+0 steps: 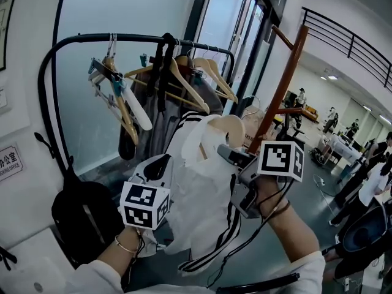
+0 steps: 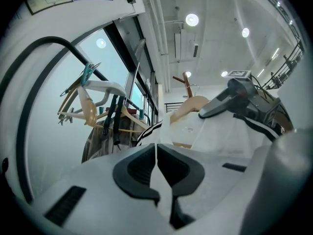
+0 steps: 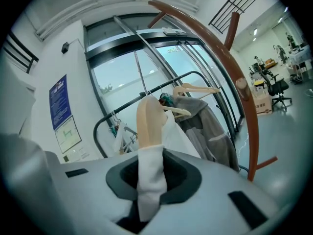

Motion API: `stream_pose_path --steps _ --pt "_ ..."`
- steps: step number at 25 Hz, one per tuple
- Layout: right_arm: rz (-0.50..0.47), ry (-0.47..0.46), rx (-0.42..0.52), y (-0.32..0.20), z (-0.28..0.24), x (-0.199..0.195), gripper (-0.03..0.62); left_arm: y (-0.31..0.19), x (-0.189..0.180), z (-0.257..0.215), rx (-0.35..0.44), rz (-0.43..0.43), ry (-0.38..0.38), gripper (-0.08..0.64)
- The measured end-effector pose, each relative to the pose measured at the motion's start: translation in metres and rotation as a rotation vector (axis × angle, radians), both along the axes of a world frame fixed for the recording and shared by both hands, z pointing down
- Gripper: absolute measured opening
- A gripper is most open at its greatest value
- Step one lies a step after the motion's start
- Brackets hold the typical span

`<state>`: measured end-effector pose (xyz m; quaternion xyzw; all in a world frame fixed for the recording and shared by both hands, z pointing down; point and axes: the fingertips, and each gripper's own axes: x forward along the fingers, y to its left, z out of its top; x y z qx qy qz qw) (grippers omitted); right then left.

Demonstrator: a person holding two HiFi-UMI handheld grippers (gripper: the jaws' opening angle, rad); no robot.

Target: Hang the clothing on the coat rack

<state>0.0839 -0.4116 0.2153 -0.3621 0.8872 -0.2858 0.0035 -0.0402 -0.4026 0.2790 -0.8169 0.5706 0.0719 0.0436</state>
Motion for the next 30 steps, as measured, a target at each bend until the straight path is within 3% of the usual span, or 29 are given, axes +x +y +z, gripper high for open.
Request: stream_pose_path --steps 16,24,30 --pt "0.075 0.03 0.055 -0.02 -0.058 0.02 0.06 -0.006 0.025 -0.063 0.11 0.034 -0.074 0.018" --pt "0.106 0.008 0.065 -0.029 -0.089 0.034 0.06 -0.011 0.018 -0.071 0.09 0.063 -0.019 0.018" --pt "0.127 0.017 0.097 -0.035 -0.111 0.04 0.06 -0.015 0.018 -0.079 0.111 0.069 -0.032 0.018"
